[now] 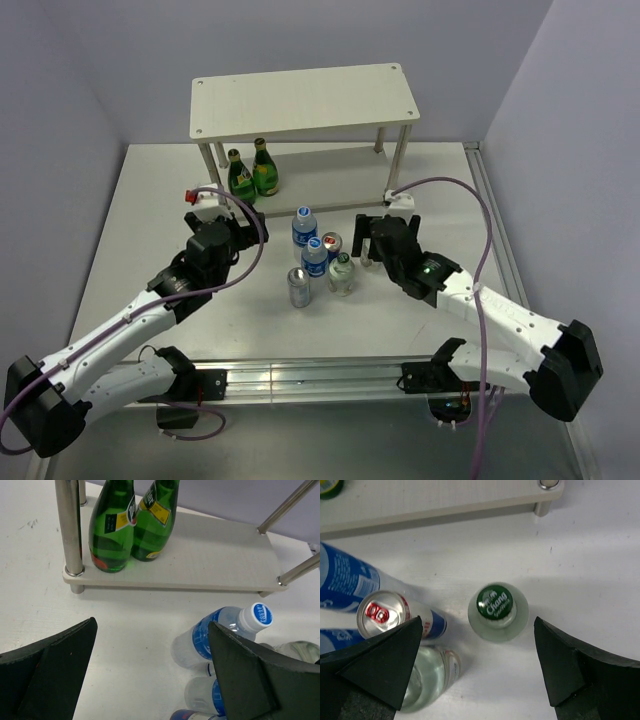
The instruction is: Place and organize the beverage onto the shelf
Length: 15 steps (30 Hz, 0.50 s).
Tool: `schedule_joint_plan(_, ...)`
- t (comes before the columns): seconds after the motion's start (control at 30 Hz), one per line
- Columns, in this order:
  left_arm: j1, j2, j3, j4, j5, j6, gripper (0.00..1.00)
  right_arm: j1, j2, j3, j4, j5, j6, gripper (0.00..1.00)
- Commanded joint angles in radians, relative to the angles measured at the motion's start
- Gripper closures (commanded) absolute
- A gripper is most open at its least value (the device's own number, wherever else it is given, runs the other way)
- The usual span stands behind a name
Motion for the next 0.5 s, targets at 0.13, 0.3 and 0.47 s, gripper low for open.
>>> schedule_joint_plan(0.13, -0.003, -0.025, -0.047, 0.062, -0.015, 0.002, 0.01, -0.016, 0.085, 0.012, 0.254, 0.12, -0.034, 0.05)
schedule_joint_plan(0.3, -0.003, -0.017, -0.053, 0.069, -0.012, -0.001, 0.01, -0.036, 0.158, 0.008, 0.31, 0.139, -0.029, 0.11)
schedule_joint_plan(0.47, -0.003, -0.01, -0.058, 0.069, -0.009, -0.006, 0.01, -0.062, 0.197, -0.019, 0.36, 0.143, -0.021, 0.15)
